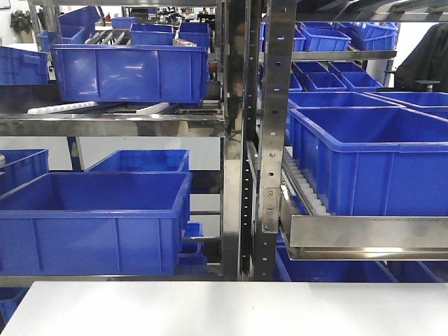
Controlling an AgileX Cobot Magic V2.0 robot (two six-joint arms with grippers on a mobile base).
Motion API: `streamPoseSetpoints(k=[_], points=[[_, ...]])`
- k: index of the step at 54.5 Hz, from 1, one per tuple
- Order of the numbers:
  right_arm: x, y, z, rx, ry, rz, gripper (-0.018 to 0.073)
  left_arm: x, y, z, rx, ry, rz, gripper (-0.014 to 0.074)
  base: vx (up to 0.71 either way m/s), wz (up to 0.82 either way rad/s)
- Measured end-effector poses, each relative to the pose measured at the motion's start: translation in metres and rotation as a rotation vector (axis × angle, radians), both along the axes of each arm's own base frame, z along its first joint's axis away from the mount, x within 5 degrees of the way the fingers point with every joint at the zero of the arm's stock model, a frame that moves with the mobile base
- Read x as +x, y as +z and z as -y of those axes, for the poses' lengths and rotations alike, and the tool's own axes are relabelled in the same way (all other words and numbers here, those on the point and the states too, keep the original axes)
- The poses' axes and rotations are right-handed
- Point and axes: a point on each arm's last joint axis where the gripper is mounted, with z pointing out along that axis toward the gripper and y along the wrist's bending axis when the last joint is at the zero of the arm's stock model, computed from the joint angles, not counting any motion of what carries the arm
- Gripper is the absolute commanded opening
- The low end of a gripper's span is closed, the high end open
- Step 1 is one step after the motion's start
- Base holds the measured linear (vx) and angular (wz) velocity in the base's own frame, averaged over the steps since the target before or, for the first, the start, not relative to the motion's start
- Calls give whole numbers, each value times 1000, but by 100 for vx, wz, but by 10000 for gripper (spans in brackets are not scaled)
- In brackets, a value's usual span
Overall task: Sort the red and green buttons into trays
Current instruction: 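Lift both held buttons off the table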
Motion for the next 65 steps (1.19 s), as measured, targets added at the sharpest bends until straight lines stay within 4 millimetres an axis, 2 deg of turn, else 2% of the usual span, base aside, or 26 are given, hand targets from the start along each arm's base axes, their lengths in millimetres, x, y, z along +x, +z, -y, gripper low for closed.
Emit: streamPoseSetpoints(k=[5, 13, 65], points=[[-2, 1, 0, 0, 0, 8, -9, -7, -5, -1, -1, 0, 8, 0, 0, 0], [-2, -1, -1, -2, 8, -18, -9, -8, -12, 1, -12, -11, -22, 0, 0, 0], [-3, -3, -1, -4, 13, -30, -9, -8, -12, 1, -17, -16, -30, 0, 0, 0]])
